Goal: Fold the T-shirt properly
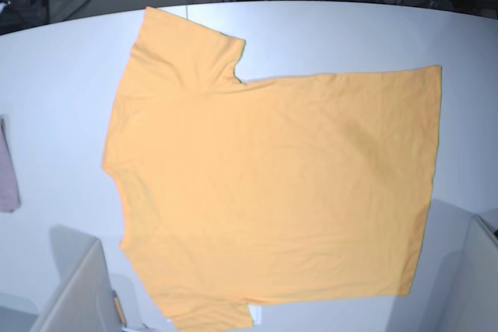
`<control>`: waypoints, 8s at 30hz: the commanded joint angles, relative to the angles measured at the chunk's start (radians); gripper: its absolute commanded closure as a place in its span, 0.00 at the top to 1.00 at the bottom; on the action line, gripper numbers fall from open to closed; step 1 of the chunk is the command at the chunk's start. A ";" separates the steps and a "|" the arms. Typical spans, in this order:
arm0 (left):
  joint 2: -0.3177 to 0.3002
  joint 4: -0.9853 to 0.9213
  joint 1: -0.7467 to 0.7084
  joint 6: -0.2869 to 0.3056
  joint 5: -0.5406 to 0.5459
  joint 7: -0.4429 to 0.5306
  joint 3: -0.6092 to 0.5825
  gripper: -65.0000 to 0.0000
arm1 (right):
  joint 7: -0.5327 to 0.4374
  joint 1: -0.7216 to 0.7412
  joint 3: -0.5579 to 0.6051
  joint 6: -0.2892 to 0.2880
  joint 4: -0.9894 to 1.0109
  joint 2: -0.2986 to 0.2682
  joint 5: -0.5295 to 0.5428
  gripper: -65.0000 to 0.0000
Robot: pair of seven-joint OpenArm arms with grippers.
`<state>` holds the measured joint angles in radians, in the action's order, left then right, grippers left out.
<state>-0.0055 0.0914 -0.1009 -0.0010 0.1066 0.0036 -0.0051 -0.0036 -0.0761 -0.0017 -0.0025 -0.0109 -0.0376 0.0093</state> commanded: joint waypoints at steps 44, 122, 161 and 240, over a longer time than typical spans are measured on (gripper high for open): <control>-0.086 0.538 -0.675 -0.004 -0.011 0.566 -0.008 0.00 | 0.011 -0.716 -0.074 -0.006 -0.989 -0.069 -0.001 0.00; -0.278 1.691 -0.715 -0.003 0.876 -0.150 0.505 0.87 | 0.414 -0.580 -0.097 -0.096 -1.636 -0.209 0.972 0.00; -0.215 1.342 -0.354 0.192 0.873 -0.498 0.621 0.00 | 0.411 -0.580 -0.097 -0.096 -1.638 -0.209 0.975 0.00; -0.139 1.792 -0.544 0.186 0.732 -0.508 0.781 0.00 | 0.759 -0.545 -0.330 -0.267 -1.980 -0.247 1.391 0.00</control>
<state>-0.1360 1.8698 -0.6392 0.1822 0.8310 -0.5251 0.7662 0.7715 -0.6250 -0.3271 -0.2604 -1.9762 -0.2764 1.3720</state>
